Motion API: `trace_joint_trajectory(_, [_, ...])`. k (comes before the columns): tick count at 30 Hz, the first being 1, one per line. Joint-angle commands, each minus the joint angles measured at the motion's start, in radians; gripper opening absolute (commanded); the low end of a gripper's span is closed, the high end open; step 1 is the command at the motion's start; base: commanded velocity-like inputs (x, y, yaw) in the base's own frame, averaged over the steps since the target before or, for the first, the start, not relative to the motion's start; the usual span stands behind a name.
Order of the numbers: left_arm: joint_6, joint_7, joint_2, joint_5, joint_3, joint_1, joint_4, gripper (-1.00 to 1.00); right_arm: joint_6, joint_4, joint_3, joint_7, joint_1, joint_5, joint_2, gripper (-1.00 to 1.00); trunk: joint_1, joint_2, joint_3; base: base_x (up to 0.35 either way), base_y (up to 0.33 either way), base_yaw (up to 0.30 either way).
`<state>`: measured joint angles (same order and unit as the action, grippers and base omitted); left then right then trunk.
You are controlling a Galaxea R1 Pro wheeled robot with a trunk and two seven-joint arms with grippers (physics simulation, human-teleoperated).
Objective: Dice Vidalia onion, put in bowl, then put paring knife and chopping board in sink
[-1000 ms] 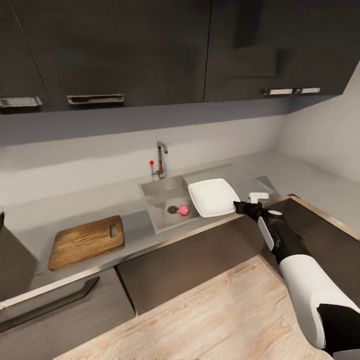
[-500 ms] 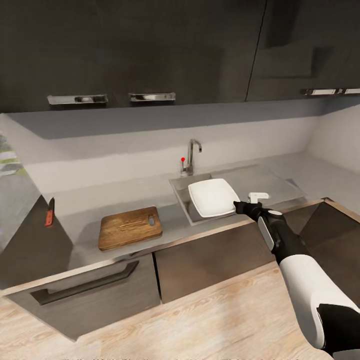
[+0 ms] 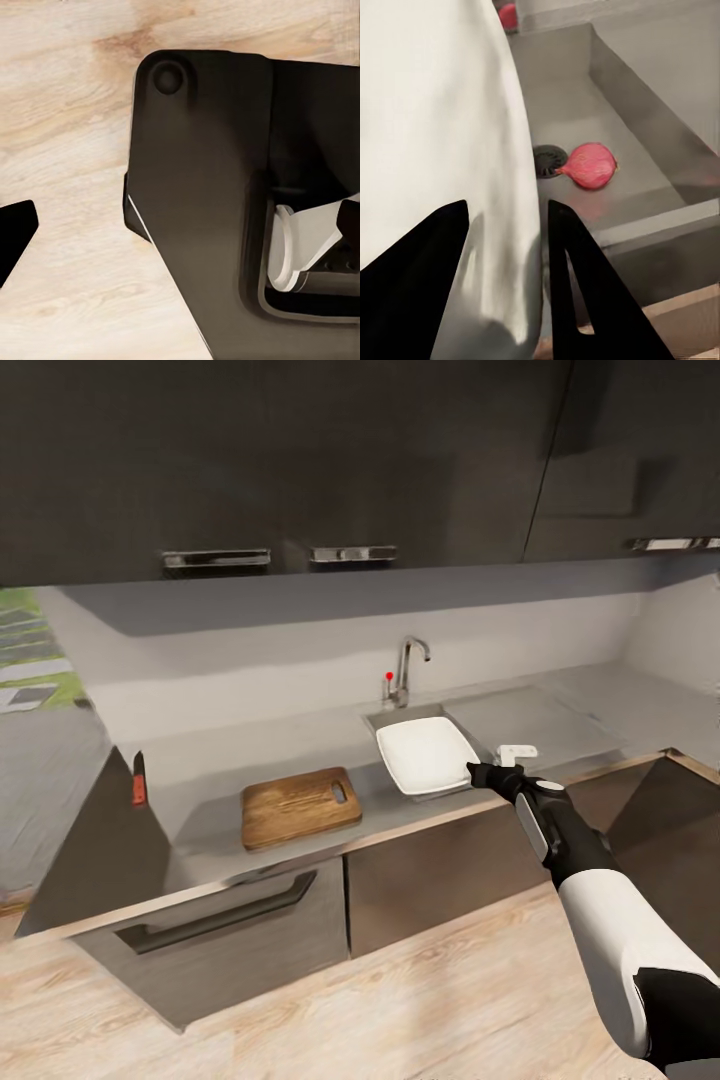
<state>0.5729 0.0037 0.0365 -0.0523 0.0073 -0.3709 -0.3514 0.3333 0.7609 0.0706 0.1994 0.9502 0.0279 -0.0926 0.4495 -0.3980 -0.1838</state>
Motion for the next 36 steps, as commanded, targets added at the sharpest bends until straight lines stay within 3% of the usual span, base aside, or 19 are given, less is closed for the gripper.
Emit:
trace_joint_trajectory(1, [0.001,-0.001,0.0,-0.005,0.0,0.0,-0.001,1.0,0.006,0.001,0.003,0.005,0.001,0.004,0.001,-1.0,0.001,-0.002,-0.001,-0.075,0.271,-0.107])
trace_joint_trajectory(21, [0.001,-0.002,0.0,-0.004,0.0,0.0,0.0,1.0,0.007,0.001,0.003,0.003,0.001,0.004,0.001,-1.0,0.001,-0.002,0.017,-0.085,0.269,-0.091])
trace_joint_trajectory(36, [-0.001,-0.002,0.0,-0.005,0.0,0.0,0.0,1.0,0.007,0.001,0.003,0.003,0.001,0.004,0.001,-1.0,0.001,-0.002,0.017,-0.097,0.264,0.228])
